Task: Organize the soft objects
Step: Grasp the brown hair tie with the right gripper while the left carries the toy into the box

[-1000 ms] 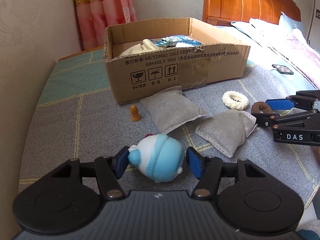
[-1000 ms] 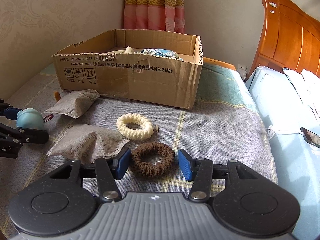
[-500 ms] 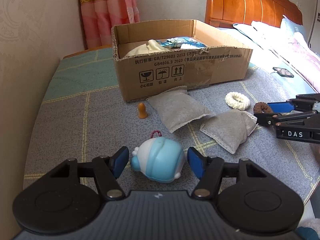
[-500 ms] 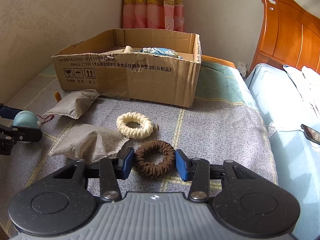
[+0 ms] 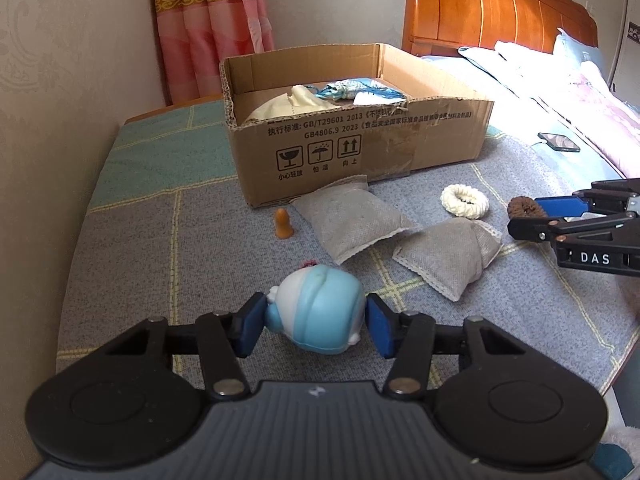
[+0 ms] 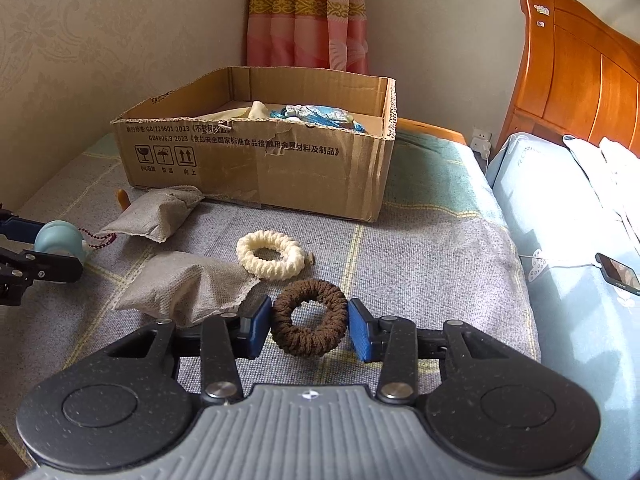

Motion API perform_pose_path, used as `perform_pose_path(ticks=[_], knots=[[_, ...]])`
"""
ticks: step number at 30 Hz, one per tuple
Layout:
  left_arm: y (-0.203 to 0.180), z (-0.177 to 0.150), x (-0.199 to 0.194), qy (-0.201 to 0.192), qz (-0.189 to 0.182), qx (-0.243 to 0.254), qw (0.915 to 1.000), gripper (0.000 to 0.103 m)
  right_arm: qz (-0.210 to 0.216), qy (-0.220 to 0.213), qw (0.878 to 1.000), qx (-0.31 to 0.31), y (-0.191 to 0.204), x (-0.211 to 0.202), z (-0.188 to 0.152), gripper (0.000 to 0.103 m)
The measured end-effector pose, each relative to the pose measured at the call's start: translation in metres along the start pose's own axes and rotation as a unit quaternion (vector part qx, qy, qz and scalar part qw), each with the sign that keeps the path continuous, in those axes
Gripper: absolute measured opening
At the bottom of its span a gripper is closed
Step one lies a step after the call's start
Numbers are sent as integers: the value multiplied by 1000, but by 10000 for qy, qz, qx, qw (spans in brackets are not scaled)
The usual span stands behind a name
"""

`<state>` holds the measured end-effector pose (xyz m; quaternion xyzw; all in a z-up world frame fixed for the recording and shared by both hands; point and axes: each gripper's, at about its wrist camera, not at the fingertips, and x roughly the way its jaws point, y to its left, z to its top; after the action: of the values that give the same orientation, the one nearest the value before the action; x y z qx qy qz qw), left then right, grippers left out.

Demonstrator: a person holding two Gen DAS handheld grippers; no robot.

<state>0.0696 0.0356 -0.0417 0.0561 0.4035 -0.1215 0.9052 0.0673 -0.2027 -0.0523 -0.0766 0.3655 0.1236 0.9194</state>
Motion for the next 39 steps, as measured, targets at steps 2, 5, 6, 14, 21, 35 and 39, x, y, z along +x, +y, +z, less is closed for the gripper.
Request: perform_pose_path(ticks=[2,5,6,14,21,35,39], knots=[[-1,3,-4,-24,-13,51,10000,52,1,-43,10000,-52,0,-5,2,47],[-1,7,-11,-102,-52,108,9999,52,20,-93,9999,-130,1,-11,5,47],[-2,8,-15,-132,-54,141,9998,52,16,-122,9998,-155,1,-14,5,47],[-1,31,-35,-398,-170,197,9989,52,226,-252,9988,-342,3,-32,16,47],[2,85,-34,-854,65,473,9952,52,534,-543,9956,-542,8,-47,44,47],[24,215,75,-755,466,594,9943,68,393,-839,9936,-648,-4,-51,77,47],[28,224,96,-808,791,558,9920,87,339,-816,9943,-596,-7,-49,78,47]])
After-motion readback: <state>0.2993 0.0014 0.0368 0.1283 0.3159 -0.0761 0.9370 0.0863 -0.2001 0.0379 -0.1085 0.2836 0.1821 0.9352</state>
